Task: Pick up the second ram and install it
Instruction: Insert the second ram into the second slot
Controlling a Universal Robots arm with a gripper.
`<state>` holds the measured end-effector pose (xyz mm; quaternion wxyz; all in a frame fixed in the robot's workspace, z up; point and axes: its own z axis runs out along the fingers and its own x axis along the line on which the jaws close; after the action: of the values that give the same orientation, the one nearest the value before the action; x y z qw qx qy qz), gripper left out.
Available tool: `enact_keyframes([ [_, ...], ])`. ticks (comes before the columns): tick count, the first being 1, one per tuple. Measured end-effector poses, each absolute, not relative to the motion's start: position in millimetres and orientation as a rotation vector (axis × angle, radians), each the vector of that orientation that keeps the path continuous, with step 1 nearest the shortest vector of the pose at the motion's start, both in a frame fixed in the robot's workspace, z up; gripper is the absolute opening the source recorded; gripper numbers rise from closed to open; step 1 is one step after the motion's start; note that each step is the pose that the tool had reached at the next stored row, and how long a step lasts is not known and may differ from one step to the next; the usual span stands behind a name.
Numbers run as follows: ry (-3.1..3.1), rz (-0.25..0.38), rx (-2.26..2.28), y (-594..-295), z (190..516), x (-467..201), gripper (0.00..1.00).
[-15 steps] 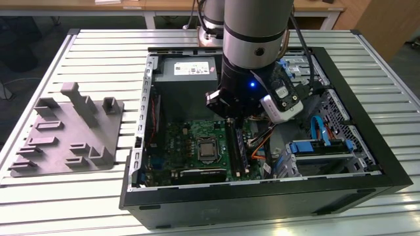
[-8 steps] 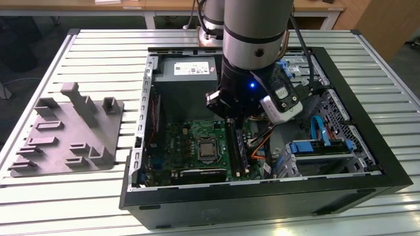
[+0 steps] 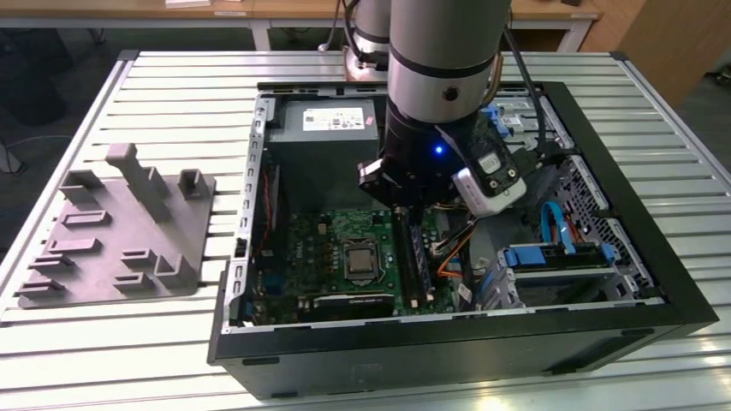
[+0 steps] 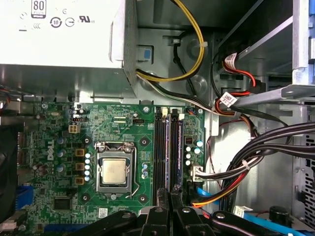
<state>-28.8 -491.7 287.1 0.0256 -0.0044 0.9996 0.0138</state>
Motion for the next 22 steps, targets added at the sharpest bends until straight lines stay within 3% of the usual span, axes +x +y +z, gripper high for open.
enact_keyframes([
  [22,3.09,0.043,-0.014,-491.7,281.2,-28.8,0.13],
])
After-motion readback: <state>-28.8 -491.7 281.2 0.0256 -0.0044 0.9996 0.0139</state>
